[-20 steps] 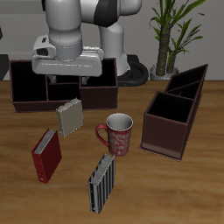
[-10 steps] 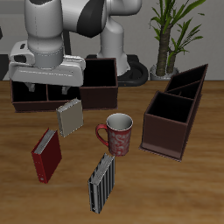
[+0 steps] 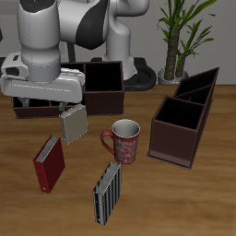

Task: Place the red book into the left desk caddy's front compartment

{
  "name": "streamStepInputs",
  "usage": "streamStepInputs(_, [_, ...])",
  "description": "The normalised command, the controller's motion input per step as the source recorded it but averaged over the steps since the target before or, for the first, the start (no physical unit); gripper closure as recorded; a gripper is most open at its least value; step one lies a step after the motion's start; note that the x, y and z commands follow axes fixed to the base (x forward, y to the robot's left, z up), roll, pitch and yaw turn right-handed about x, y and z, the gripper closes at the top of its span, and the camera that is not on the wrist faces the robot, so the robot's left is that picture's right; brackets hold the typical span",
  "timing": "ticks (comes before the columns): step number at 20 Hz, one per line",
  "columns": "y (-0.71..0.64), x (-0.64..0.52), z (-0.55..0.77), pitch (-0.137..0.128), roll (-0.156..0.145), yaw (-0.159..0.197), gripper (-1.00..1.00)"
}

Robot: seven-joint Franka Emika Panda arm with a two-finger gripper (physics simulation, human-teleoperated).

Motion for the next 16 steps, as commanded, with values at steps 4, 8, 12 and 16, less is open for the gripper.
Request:
streamStepInputs(4, [-0.02, 0.28, -0.24, -0.081, 0.023, -0.010, -1.00])
streamStepInputs(8, [-0.03, 0.23, -0.25, -0.060, -0.009, -0.007, -1.00])
streamStepInputs(12, [0.05, 0.14, -0.25, -0.042, 0.004, -0.003, -1.00])
streamStepInputs(16, [0.03, 0.07, -0.13, -0.023, -0.015, -0.006, -1.00])
